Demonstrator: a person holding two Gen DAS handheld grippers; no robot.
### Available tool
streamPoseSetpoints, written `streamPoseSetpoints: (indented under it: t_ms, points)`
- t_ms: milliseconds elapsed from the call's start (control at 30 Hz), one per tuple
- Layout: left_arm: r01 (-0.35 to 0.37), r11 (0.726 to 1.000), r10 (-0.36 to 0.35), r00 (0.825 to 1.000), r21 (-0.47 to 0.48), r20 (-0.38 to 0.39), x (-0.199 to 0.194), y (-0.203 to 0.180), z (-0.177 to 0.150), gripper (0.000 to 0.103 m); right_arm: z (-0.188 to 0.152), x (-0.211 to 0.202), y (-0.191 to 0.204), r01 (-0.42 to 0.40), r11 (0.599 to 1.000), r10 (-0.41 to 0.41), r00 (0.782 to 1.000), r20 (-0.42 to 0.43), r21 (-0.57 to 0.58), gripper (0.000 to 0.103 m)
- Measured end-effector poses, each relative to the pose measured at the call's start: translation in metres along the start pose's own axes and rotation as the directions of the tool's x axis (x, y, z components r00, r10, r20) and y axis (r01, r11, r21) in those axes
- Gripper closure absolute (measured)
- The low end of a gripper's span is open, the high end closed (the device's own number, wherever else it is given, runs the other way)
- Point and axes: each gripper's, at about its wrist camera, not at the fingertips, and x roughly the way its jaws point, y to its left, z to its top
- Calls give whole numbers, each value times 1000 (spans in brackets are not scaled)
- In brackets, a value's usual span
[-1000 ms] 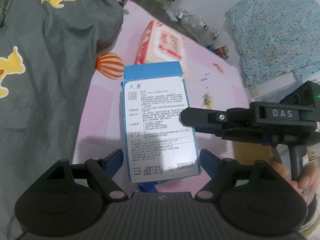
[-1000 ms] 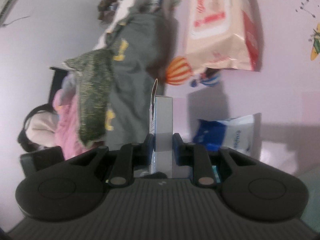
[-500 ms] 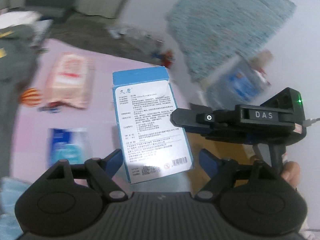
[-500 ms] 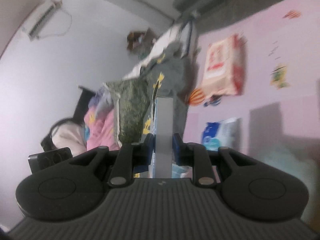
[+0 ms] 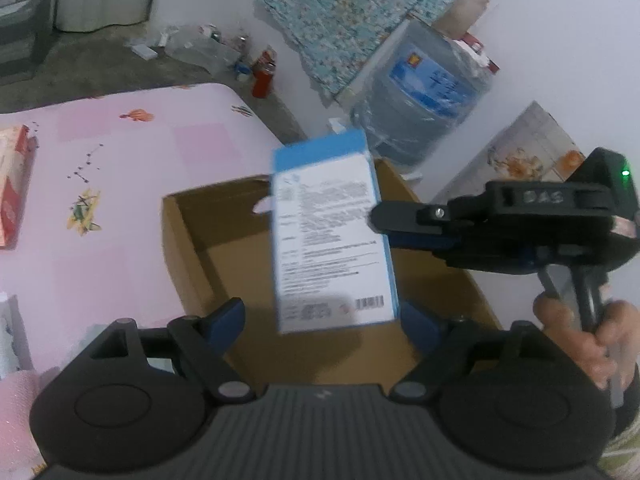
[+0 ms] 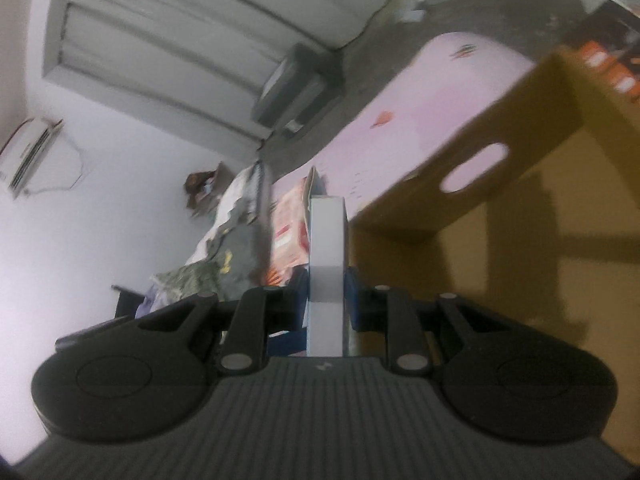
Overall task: Organize soft objects
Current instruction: 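Carry the medicine box with the right gripper into the cardboard box, then open the right gripper to release the box and withdraw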
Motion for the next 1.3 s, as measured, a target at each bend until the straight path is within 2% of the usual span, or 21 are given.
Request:
streamPoseSetpoints:
  t_ms: [133, 200, 333, 433, 533, 667, 800, 933, 1067, 1100, 1133, 1300]
  points:
    - [-48, 999, 50, 998, -24, 47, -25, 25, -6, 17, 13, 27, -20, 68, 998, -69, 996, -58, -16, 84]
    - [-75, 997, 78, 994, -34, 74, -39, 37, -10, 16, 18, 46, -27, 109, 993, -113, 989, -96, -45, 84]
    - [-128, 990, 134, 986, -64, 97, -58, 59, -19, 15, 20, 94, -39, 142, 985, -159, 968, -192, -99, 84]
    - [-149, 983, 159, 982, -104, 97, -67, 78, -32, 15, 15, 121, -47, 217, 962, -250, 946, -209, -168, 83]
    - [-156, 978, 171, 980, -135, 103, -79, 93, -47, 15, 14, 134, -64, 272, 947, -304, 931, -204, -170, 79]
    - [-163, 972, 182, 978, -167, 103, -85, 105, -63, 14, 17, 137, -84, 293, 948, -313, 930, -192, -123, 74]
    - [-172, 966, 192, 977, -196, 92, -89, 115, -76, 14, 12, 148, -98, 284, 957, -289, 934, -210, -52, 69]
    - [-184, 961, 210, 972, -208, 109, -96, 118, -83, 14, 1, 163, -92, 258, 964, -266, 944, -195, -64, 68]
    - [-196, 956, 226, 966, -217, 127, -104, 118, -92, 13, -11, 174, -84, 252, 965, -261, 944, -201, -72, 67]
    - [-202, 954, 235, 963, -219, 133, -106, 119, -95, 12, -12, 176, -82, 259, 962, -270, 943, -192, -80, 65]
    - [-211, 952, 245, 959, -220, 142, -110, 119, -98, 12, -12, 177, -81, 255, 963, -267, 943, -197, -80, 58]
    - [-241, 943, 285, 941, -227, 182, -131, 124, -108, 12, -10, 162, -79, 252, 967, -252, 952, -173, -25, 46]
